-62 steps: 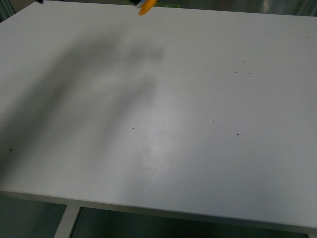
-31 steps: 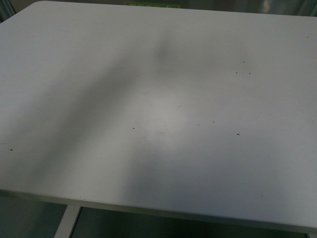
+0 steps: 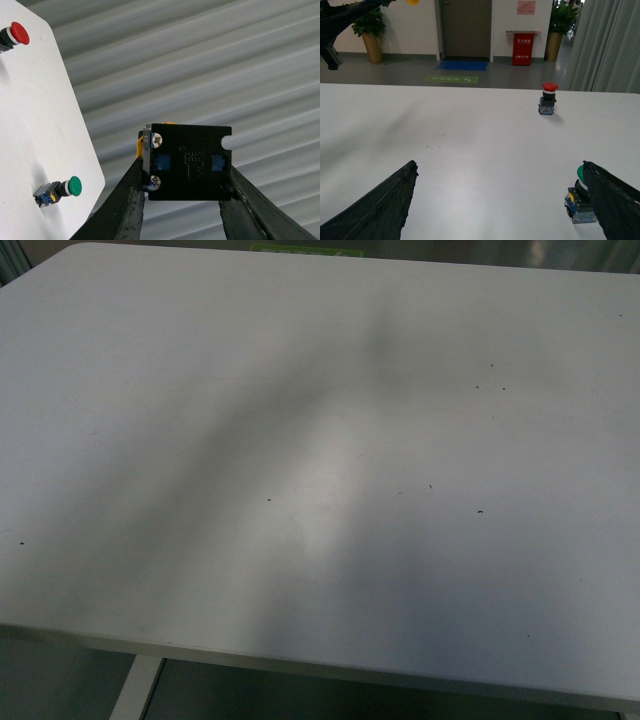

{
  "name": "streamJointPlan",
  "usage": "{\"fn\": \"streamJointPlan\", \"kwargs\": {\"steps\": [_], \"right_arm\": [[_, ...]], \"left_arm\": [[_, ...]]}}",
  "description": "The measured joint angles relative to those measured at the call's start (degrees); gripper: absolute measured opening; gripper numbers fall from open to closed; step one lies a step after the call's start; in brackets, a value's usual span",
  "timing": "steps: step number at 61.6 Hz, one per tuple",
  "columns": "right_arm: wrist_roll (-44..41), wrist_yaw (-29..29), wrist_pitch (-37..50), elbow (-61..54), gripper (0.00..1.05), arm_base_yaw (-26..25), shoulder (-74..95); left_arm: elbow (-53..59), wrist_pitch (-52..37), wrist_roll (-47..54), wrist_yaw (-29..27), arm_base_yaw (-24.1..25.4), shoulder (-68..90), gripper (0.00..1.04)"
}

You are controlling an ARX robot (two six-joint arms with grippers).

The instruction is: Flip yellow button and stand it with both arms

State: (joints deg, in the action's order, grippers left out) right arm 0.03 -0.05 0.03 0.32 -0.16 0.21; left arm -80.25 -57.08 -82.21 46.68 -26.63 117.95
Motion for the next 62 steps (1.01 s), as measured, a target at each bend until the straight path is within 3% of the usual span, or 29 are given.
{"fn": "streamJointPlan", "kwargs": {"steps": [17, 23, 27, 33, 47, 62], "right_arm": [[0.6, 0.3, -0.1, 0.0, 0.97, 0.2, 0.3], [16.7, 7.1, 11.4, 2.6, 0.97, 7.9, 14.0], [28.9, 5.6, 23.8, 7.9, 0.97, 13.9, 29.0], [42.1, 2.3, 32.3, 14.8, 0.97, 15.7, 43.6], [66.6, -4.3, 32.5, 25.5, 0.97, 12.5, 61.4], [71.1, -4.6, 32.4, 32.3, 0.97, 12.4, 66.8]], "left_arm": [[0.0, 0.0, 0.0, 0.0, -0.3, 0.0, 0.35], [0.0, 0.0, 0.0, 0.0, -0.3, 0.0, 0.35], [0.0, 0.0, 0.0, 0.1, -0.3, 0.0, 0.35], [0.0, 0.0, 0.0, 0.2, -0.4, 0.0, 0.35], [0.0, 0.0, 0.0, 0.1, -0.3, 0.0, 0.35], [0.0, 0.0, 0.0, 0.2, -0.4, 0.0, 0.35]]}}
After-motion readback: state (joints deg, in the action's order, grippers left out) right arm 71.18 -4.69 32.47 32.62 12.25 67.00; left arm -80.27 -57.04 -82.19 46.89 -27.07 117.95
